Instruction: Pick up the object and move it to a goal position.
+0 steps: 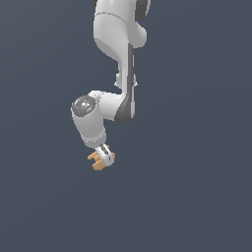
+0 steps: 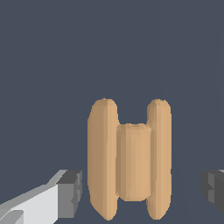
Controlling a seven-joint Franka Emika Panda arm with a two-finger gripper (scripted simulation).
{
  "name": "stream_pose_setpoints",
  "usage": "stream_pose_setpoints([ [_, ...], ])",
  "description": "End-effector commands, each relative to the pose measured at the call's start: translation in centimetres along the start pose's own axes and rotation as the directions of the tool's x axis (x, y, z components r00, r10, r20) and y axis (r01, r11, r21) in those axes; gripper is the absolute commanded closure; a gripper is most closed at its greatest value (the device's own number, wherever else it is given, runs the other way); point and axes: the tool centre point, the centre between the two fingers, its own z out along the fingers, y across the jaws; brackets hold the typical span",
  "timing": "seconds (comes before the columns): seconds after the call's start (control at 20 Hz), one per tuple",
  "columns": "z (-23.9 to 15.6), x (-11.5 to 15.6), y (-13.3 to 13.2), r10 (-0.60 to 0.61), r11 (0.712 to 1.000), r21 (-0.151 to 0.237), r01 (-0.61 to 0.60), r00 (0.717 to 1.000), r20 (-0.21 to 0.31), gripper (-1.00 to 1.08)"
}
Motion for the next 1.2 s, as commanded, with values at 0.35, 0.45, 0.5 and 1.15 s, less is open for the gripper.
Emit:
stream_pose_setpoints([
  [0.35,3.1,0.0,0.1,0.004,1.0,0.0,-0.004,1.0,0.0,-0.92],
  [0.45,4.1,0.0,0.1,0.005,1.0,0.001,-0.005,1.0,0.0,-0.92],
  [0.5,4.4,-0.1,0.1,0.005,1.0,0.001,-0.005,1.0,0.0,-0.92],
  [1.15,5.0,0.1,0.0,0.006,1.0,0.001,-0.006,1.0,-0.001,1.08],
])
